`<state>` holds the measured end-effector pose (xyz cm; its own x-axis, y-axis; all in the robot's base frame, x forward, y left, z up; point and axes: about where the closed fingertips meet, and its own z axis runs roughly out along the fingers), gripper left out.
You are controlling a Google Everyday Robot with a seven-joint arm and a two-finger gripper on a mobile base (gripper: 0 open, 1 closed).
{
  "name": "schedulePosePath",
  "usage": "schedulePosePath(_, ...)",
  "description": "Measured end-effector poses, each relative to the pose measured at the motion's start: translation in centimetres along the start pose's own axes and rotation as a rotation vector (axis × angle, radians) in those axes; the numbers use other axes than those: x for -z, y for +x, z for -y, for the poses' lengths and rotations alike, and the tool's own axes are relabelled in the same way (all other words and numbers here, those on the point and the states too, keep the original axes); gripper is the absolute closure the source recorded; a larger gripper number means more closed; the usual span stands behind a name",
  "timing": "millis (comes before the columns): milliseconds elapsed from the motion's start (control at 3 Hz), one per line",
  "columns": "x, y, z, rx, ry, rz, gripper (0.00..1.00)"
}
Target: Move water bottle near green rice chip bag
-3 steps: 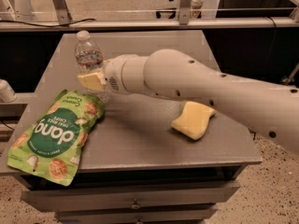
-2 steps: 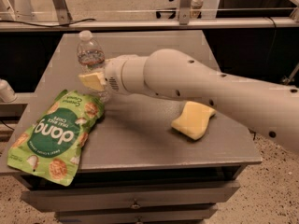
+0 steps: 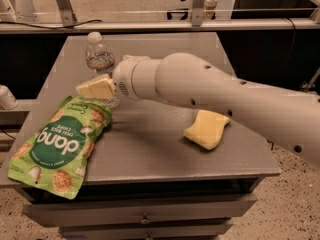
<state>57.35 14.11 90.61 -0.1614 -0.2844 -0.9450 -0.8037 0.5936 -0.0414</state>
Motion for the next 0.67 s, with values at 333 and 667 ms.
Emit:
schedulePosePath(333, 0.73, -0.62, 0.4, 0.023, 0.033, 0.022, 0.0)
schedulePosePath(667, 1.35, -0.95, 0.83, 0.032, 0.042, 0.021, 0.0)
